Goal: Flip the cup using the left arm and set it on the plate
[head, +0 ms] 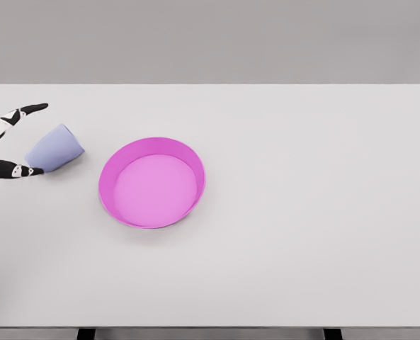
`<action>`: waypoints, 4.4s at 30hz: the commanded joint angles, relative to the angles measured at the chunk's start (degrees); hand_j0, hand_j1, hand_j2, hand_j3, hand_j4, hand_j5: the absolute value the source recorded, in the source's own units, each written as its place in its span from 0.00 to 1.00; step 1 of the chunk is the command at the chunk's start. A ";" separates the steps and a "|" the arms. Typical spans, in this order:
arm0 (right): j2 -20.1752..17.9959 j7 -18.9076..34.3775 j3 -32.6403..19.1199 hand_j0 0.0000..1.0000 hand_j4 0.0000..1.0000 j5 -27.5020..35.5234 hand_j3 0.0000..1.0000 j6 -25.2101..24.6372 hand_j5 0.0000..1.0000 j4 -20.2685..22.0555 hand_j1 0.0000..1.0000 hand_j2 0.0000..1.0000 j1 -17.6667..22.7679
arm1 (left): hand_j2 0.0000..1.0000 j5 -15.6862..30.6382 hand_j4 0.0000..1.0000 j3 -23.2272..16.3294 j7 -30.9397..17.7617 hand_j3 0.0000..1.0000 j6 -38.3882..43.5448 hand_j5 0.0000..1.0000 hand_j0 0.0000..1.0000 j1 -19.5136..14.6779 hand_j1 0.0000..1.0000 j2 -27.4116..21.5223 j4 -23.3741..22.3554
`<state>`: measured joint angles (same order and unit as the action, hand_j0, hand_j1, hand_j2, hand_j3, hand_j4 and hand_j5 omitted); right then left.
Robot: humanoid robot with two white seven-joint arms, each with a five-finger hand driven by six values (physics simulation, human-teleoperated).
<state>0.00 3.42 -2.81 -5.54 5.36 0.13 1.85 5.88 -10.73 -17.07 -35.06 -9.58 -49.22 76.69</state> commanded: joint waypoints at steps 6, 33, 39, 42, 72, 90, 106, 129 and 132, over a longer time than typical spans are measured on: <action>0.00 0.01 0.00 1.00 1.00 0.00 1.00 0.00 1.00 0.04 1.00 1.00 0.00 | 1.00 -0.34 1.00 -0.08 0.02 1.00 0.06 1.00 1.00 0.09 1.00 0.61 0.31; 0.00 0.01 0.00 1.00 1.00 0.00 1.00 0.00 1.00 0.04 1.00 1.00 0.00 | 1.00 -6.67 1.00 -1.83 0.02 1.00 19.59 1.00 1.00 -4.48 1.00 6.76 -2.07; 0.00 0.01 0.00 1.00 1.00 0.00 1.00 0.00 1.00 -0.05 1.00 1.00 0.00 | 1.00 -6.93 1.00 -3.51 0.02 1.00 21.88 1.00 1.00 -6.42 1.00 7.38 -2.51; 0.00 0.01 0.00 1.00 1.00 0.00 1.00 0.00 1.00 0.04 1.00 1.00 0.00 | 1.00 -6.85 1.00 -3.51 0.02 1.00 23.20 1.00 1.00 -6.68 1.00 7.47 -2.86; 0.00 0.01 0.00 1.00 1.00 0.00 1.00 0.00 1.00 0.04 1.00 1.00 0.00 | 0.92 -7.02 0.92 -9.57 0.10 0.92 23.46 0.92 0.92 -11.60 0.92 10.02 -6.64; 0.00 0.01 0.00 1.00 1.00 0.00 1.00 0.00 1.00 -0.05 1.00 1.00 0.00 | 0.77 -6.85 0.77 -9.57 0.10 0.77 25.40 0.77 0.77 -11.69 0.77 10.72 -6.20; 0.00 0.01 0.00 1.00 1.00 0.00 1.00 0.00 1.00 0.04 1.00 1.00 0.00 | 0.76 0.62 0.76 -9.13 0.10 0.76 25.40 0.76 0.76 -12.92 0.76 13.00 -5.76; 0.00 0.01 0.00 1.00 1.00 0.00 1.00 0.00 1.00 0.04 1.00 1.00 0.00 | 0.76 3.08 0.76 -7.28 0.10 0.76 24.96 0.76 0.76 -13.54 0.76 17.84 0.75; 0.00 0.01 0.00 1.00 1.00 0.00 1.00 0.00 1.00 -0.05 1.00 1.00 0.00 | 0.76 3.08 0.76 -6.14 0.10 0.76 24.87 0.76 0.76 -13.18 0.76 18.63 2.24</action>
<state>0.00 3.42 -2.81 -5.54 5.36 0.13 1.85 8.71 -17.43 -16.98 -10.10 -22.68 -31.01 77.94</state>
